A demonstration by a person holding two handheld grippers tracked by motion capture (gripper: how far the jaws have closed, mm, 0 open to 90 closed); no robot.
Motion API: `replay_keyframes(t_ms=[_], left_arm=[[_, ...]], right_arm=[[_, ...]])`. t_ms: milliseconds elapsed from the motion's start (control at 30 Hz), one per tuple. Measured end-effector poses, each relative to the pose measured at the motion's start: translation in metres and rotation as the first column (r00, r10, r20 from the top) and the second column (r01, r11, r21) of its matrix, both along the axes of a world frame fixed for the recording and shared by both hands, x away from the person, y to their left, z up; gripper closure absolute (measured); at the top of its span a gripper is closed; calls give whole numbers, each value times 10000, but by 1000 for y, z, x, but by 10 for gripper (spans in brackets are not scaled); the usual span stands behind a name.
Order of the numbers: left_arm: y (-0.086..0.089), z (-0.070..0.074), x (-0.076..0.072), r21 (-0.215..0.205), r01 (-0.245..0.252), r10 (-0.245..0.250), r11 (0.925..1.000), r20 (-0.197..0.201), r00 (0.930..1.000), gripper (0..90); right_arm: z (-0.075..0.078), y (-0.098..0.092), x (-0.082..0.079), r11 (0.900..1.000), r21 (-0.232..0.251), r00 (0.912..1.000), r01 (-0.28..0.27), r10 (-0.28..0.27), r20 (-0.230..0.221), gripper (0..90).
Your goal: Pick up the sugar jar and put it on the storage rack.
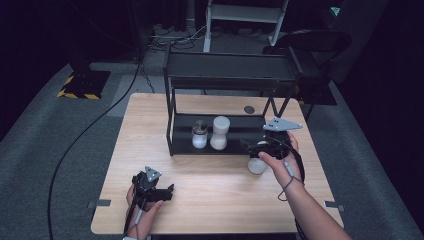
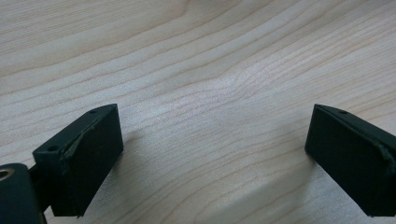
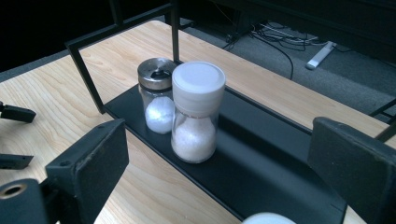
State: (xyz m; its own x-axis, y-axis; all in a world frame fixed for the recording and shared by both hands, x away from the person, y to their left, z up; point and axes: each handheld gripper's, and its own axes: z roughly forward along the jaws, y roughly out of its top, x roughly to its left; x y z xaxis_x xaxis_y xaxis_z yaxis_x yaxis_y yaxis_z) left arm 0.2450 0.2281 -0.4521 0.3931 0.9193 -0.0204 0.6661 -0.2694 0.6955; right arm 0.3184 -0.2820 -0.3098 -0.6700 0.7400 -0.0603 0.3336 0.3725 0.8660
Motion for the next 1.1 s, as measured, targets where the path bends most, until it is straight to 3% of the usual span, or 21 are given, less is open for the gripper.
replay_keyframes(t_ms=[833, 1100], left_arm=[[-1, 0, 0, 13, -45, 45, 10000, -2, 10000, 41], [-1, 0, 0, 13, -48, 48, 10000, 0, 10000, 41]], right_arm=[[-16, -39, -22, 9992, -76, 9989, 393, -394, -245, 43], [-28, -45, -25, 9993, -66, 9990, 359, -360, -276, 43]])
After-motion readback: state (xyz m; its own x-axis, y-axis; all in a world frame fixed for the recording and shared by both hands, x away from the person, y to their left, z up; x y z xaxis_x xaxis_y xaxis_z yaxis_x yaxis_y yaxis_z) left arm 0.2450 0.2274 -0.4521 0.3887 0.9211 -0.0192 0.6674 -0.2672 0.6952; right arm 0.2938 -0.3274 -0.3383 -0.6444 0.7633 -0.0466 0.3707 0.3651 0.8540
